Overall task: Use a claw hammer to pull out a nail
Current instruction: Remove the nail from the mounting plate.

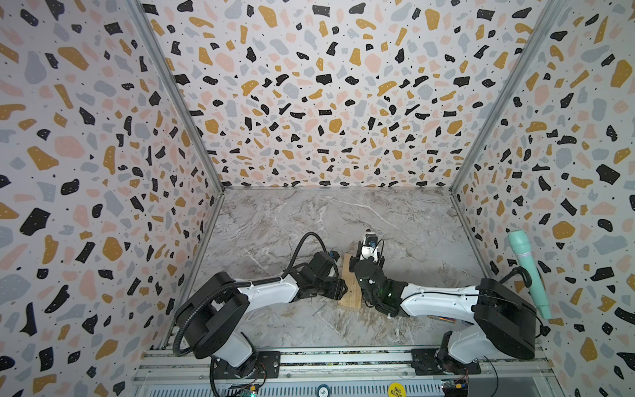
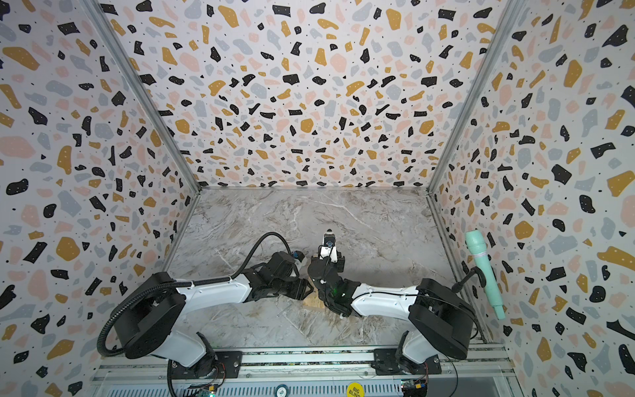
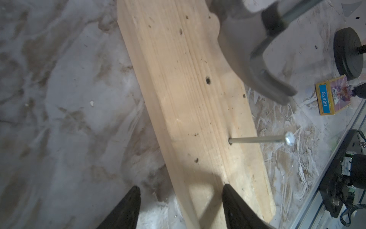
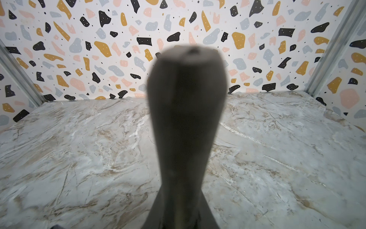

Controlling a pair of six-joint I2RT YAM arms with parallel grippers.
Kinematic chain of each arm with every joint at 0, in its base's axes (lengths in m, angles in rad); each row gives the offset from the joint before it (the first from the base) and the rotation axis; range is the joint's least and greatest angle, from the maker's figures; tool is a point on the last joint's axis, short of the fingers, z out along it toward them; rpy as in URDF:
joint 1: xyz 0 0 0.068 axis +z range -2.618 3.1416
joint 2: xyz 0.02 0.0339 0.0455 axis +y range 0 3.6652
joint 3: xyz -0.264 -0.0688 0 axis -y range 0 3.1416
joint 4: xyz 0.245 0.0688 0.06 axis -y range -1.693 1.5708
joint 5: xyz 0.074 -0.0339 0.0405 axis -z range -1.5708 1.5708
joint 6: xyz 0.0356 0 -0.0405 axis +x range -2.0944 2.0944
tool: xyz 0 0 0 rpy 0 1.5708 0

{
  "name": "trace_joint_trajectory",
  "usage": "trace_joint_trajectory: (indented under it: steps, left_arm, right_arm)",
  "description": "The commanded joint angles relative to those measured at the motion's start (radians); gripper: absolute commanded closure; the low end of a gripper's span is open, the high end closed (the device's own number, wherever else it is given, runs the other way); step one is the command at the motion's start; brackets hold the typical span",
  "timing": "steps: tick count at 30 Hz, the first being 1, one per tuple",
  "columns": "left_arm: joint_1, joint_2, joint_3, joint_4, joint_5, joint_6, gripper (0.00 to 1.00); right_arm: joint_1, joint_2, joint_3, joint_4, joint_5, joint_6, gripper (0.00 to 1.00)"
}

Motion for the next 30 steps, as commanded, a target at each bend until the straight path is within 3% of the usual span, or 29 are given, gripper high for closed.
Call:
trace_joint_trajectory:
  steps: [1, 11, 30]
  left_arm:
    - [0.005, 0.013, -0.017, 0.002, 0.002, 0.001, 0.33]
    - [0.007, 0.044, -0.002, -0.002, 0.001, 0.008, 0.33]
    - [0.007, 0.064, 0.010, -0.001, -0.013, 0.001, 0.33]
  right_arm:
    - [0.024, -0.008, 0.024, 0.072, 0.081, 0.021, 1.00]
    - [0.065, 0.022, 0.036, 0.004, 0.128, 0.076, 1.00]
    - [0.156, 0.004, 0.105, -0.410, 0.203, 0.348, 1.00]
